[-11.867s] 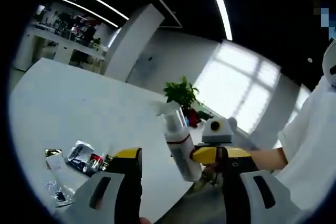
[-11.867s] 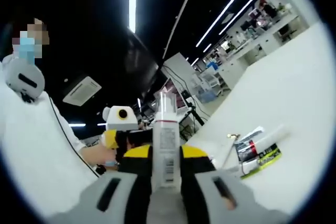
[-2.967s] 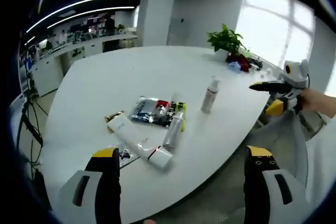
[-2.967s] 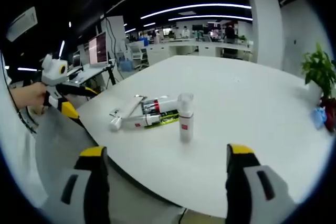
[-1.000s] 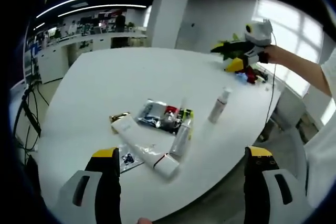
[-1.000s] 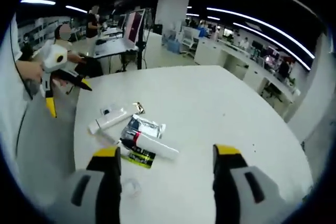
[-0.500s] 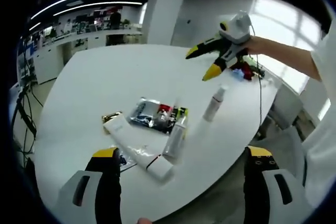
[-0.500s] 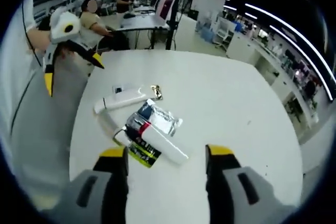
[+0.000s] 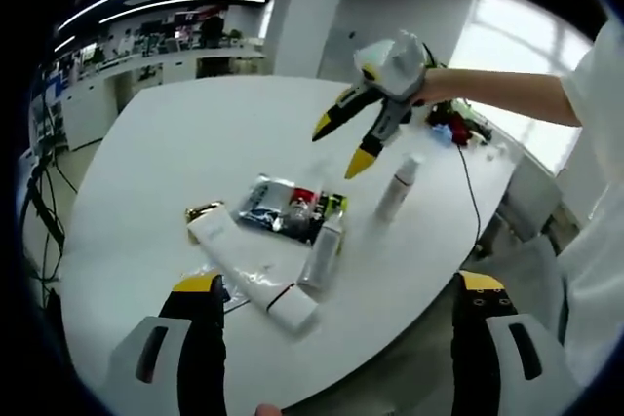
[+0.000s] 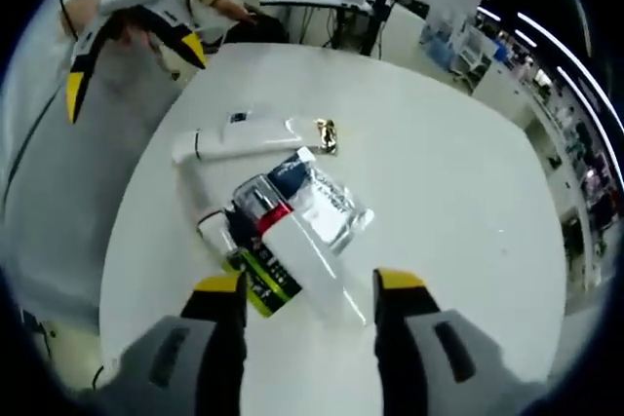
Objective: Arrange the skincare products in the storage area until every visible bottle or jar stands upright without overlapping.
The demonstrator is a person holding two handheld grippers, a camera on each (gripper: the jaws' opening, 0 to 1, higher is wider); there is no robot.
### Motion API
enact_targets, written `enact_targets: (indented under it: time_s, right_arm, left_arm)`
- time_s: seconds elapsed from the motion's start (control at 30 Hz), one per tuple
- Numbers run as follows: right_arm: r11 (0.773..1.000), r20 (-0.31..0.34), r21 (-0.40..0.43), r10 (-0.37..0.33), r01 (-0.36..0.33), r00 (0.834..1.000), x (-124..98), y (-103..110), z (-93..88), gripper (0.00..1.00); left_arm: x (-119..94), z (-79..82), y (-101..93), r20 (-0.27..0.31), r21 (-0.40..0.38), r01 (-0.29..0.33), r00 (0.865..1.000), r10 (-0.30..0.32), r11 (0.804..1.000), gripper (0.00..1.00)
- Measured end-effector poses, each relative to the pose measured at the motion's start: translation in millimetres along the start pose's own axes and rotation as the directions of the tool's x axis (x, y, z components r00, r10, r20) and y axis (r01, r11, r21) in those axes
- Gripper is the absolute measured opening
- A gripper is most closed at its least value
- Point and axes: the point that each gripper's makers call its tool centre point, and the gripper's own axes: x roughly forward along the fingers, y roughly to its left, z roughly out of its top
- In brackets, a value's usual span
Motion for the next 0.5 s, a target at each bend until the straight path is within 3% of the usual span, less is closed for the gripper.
enact_targets:
  time_s: [0.23,0.5]
  right_arm:
    - [0.993,-0.073,-0.093,0.06,-0.066,0.996,24,4,-12.4,0.49]
    - [0.978,-0.069,-0.177,0.101,-0.112,0.993,40,11,-2.1,0.46]
  left_arm:
    - [1,2.2,1.2,0.01,-0.027,-0.003,1.0,0.003,1.0,0.95]
    - [-1,1.1,10.1,0.012,-0.057,-0.023,1.0,0.023,0.998,0.95]
